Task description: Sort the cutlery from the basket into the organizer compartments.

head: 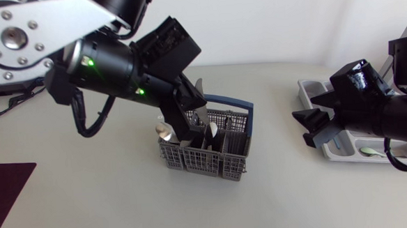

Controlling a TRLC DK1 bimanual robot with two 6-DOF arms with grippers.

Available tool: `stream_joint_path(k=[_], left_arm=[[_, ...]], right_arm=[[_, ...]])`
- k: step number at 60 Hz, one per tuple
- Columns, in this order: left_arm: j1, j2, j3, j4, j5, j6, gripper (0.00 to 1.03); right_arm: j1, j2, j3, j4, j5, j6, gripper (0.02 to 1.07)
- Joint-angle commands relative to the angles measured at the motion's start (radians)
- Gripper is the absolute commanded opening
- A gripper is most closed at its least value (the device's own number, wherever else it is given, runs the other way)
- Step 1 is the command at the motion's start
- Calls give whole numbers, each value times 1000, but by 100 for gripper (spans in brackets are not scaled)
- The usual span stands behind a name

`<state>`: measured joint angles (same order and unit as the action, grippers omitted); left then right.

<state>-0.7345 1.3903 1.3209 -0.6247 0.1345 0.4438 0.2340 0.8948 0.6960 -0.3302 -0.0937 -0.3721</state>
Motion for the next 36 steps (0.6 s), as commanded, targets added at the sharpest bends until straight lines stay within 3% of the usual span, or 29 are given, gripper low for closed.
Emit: stream_joint_path(k=[1,14,36], left_arm=[[12,-43,72,-26,17,30,3],[46,-76,161,-107,113,30,3],[121,-51,258,-219,392,1,3]], right_arm=[[53,-53,-21,-41,-28,-22,72],[162,-112,16,-112,-158,-4,72],[240,-74,89,-119,-354,48,72]])
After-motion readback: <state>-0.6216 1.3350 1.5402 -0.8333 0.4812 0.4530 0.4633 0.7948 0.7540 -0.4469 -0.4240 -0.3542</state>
